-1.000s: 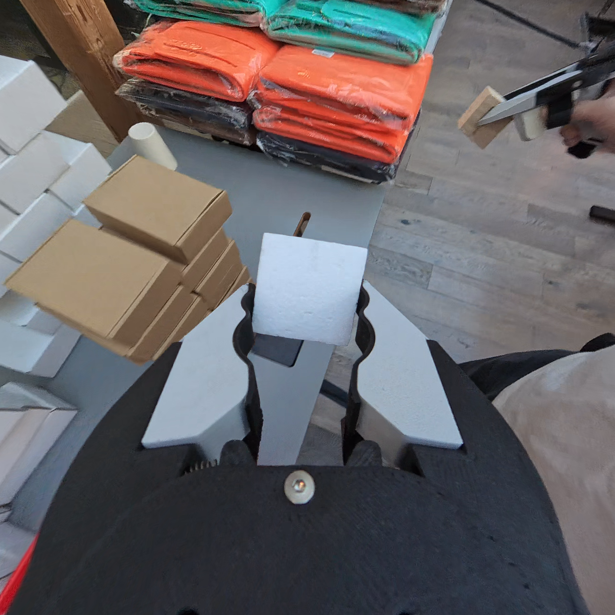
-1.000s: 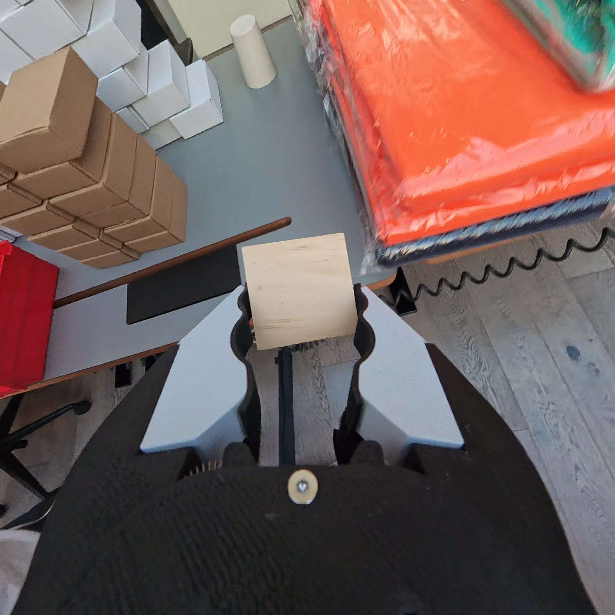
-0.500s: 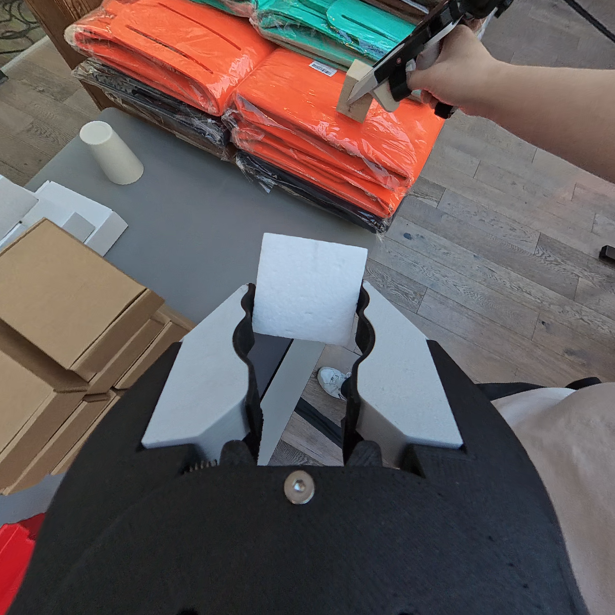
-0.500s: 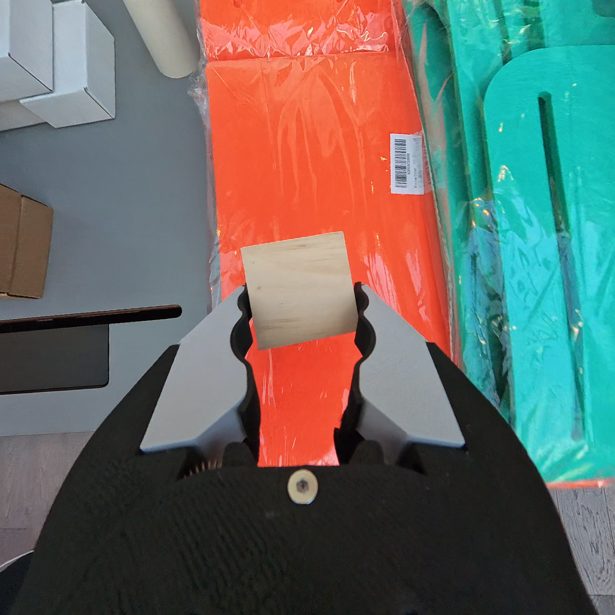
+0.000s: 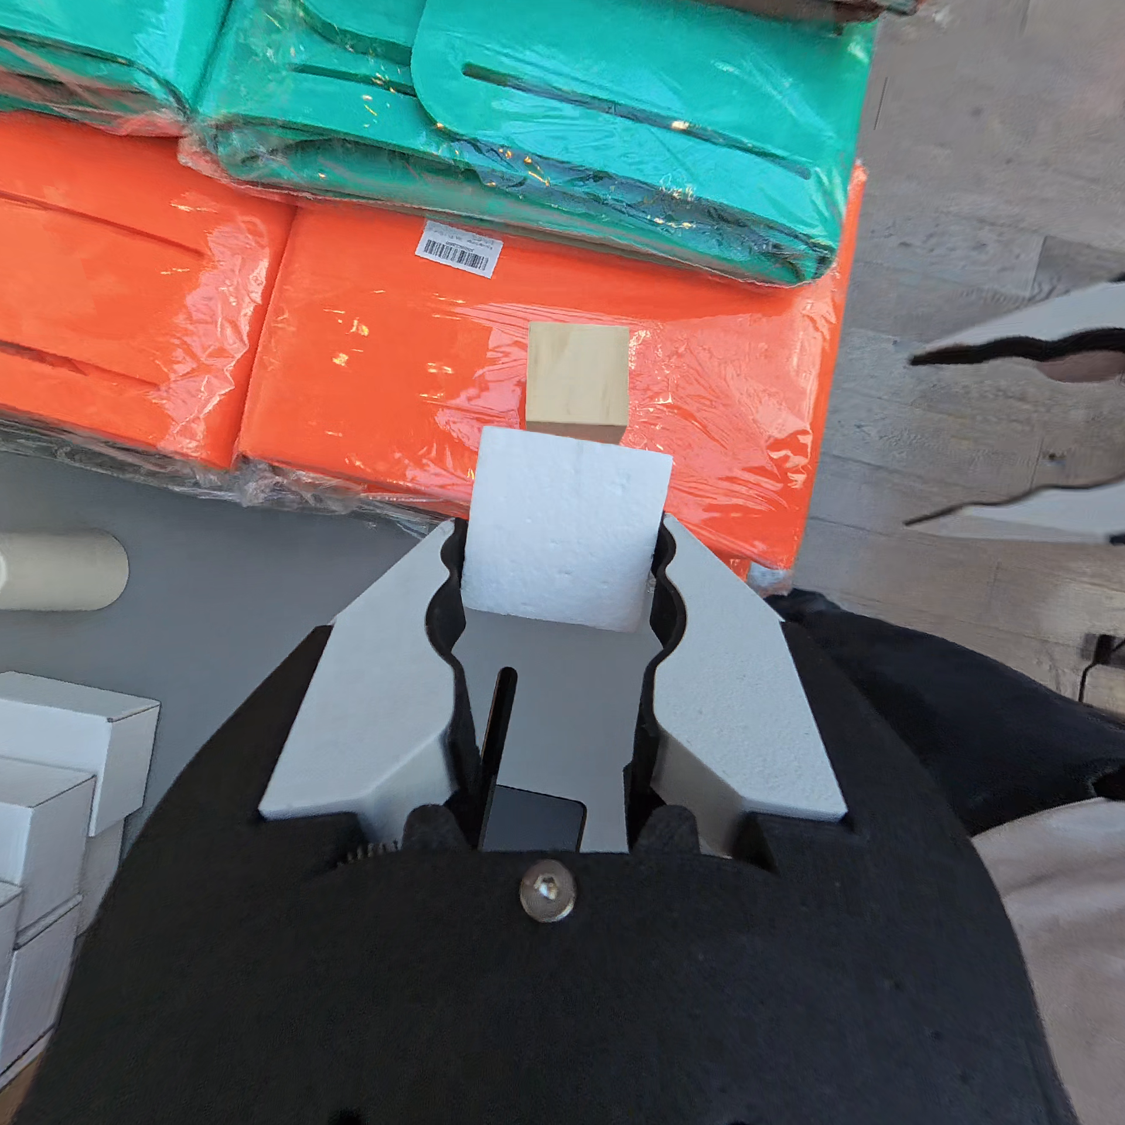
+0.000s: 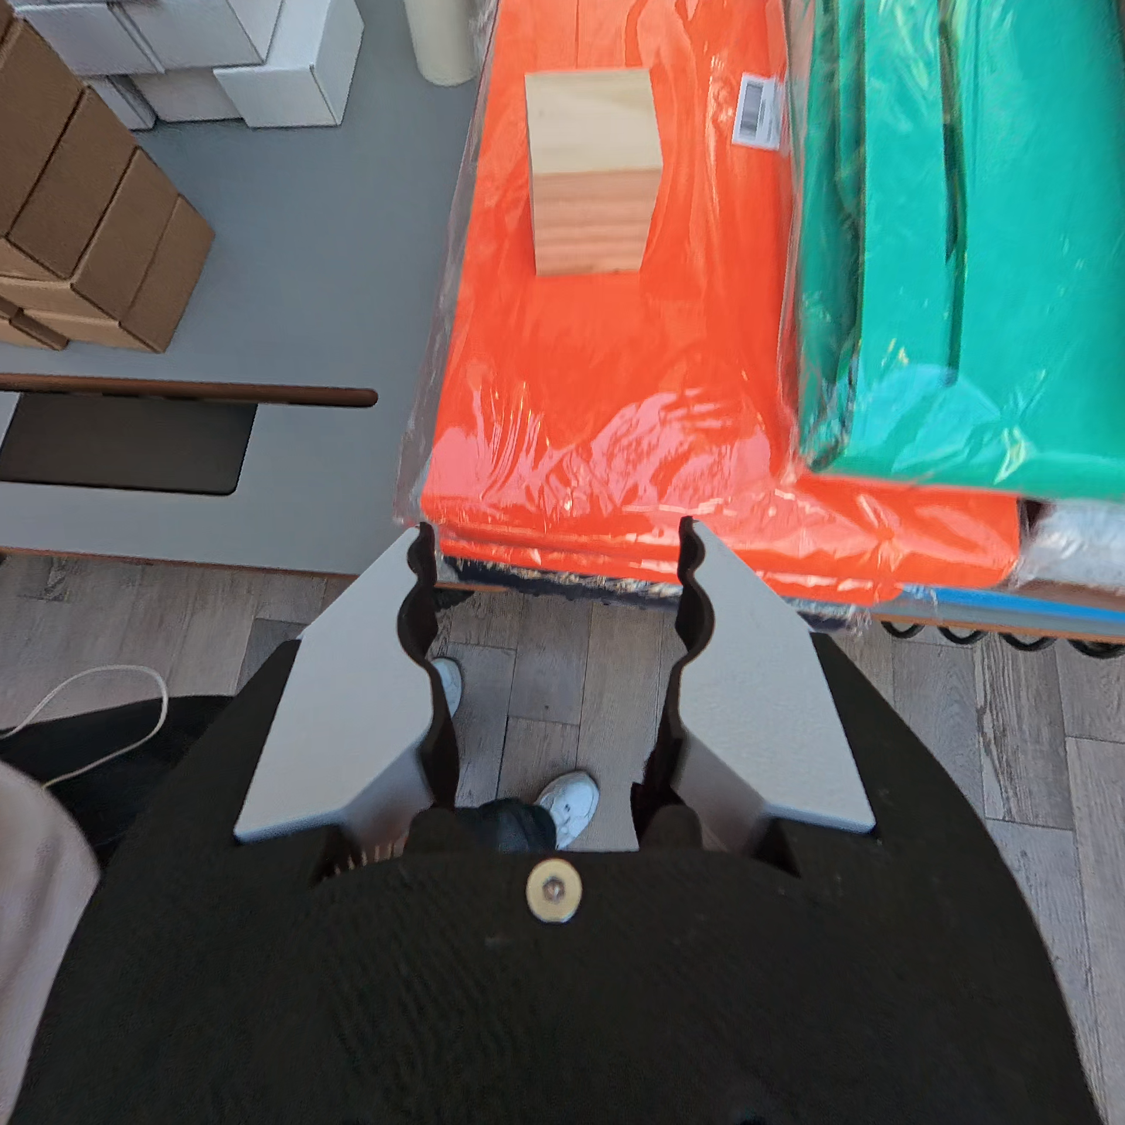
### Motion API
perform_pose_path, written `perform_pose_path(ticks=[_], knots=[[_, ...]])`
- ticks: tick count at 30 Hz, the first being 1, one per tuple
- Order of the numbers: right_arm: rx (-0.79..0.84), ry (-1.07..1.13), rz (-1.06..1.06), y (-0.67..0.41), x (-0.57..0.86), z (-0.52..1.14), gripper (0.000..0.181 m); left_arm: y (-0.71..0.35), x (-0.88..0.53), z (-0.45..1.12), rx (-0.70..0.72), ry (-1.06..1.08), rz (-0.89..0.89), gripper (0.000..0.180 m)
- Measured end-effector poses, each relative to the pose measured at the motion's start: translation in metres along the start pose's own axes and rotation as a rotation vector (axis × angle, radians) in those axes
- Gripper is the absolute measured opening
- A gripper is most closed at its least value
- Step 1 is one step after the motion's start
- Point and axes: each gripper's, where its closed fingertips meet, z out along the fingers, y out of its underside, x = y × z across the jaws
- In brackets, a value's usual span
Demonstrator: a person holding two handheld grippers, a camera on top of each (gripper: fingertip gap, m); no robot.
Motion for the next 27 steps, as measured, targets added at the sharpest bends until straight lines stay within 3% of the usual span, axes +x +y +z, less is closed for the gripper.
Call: perform_pose_path(ticks=[4, 14, 15, 16, 17, 23, 27], knots=[[-0.012, -0.034, 0.055, 0.031, 0.014, -0.030, 0.079, -0.021, -0.003, 0.055, -0.136, -0.043, 0.035, 0.060], [-0.017, -0.219, 0.006, 0.036, 0.055, -0.055, 0.077, -0.034, -0.003, 0.101, -0.241, -0.159, -0.031, 0.060], [-0.028, -0.222, -0.007, 0.038, 0.059, -0.056, 0.077, -0.030, -0.004, 0.101, -0.265, -0.174, -0.031, 0.065], [-0.033, -0.219, -0.021, 0.041, 0.064, -0.057, 0.077, -0.028, -0.008, 0.100, -0.278, -0.199, -0.035, 0.089], [-0.033, -0.223, -0.028, 0.041, 0.068, -0.058, 0.077, -0.026, -0.010, 0.096, -0.276, -0.217, -0.049, 0.096], [0.042, -0.296, -0.106, 0.019, 0.053, -0.055, 0.074, -0.025, 0.012, 0.014, 0.100, -0.181, -0.237, 0.091], [0.216, -0.322, -0.328, -0.035, 0.004, -0.061, 0.066, 0.046, -0.013, -0.124, 0.423, -0.515, -0.278, 0.072]])
